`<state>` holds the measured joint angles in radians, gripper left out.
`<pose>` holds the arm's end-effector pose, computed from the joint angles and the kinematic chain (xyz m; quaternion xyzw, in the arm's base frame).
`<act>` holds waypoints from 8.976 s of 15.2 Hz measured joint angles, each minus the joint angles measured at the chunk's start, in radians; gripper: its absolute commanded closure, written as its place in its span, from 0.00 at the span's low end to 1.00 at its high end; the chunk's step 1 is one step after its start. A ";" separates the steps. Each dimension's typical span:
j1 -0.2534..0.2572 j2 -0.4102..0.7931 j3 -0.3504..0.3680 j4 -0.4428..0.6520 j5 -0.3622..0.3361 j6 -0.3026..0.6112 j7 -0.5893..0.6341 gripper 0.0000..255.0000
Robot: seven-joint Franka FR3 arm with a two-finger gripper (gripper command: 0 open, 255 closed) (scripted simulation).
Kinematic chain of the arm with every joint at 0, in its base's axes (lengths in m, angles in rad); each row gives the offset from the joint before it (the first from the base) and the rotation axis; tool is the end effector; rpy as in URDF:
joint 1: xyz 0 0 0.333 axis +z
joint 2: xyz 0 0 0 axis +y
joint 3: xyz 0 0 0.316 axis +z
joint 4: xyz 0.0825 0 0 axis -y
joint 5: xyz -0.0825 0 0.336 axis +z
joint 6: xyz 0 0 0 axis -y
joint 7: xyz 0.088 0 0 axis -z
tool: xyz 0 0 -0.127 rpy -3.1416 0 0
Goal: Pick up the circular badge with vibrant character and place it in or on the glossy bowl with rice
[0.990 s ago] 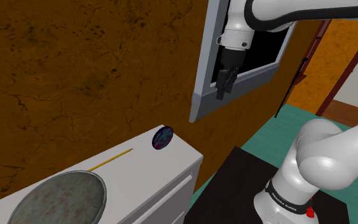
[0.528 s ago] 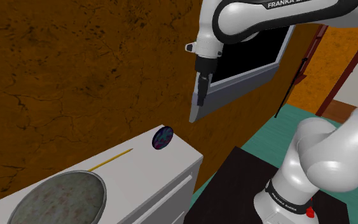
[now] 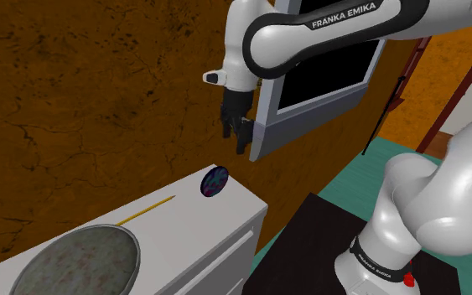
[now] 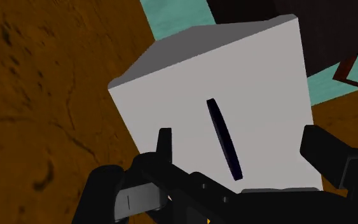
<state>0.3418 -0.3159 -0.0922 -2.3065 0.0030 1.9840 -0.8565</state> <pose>0.3958 0.0990 0.4692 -0.8499 -0.5267 -0.0009 0.0161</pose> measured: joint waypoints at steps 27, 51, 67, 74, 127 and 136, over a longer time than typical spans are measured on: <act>0.086 0.121 0.026 -0.038 0.018 0.175 -0.235 1.00; 0.085 0.047 0.028 0.177 0.011 -0.113 -0.224 1.00; 0.122 0.105 0.085 0.410 0.025 -0.287 -0.133 1.00; 0.184 0.250 0.171 0.604 0.029 -0.332 0.016 1.00; 0.365 0.676 0.292 0.962 -0.052 -0.263 0.314 0.00; 0.370 0.696 0.292 1.082 -0.055 -0.363 0.314 0.00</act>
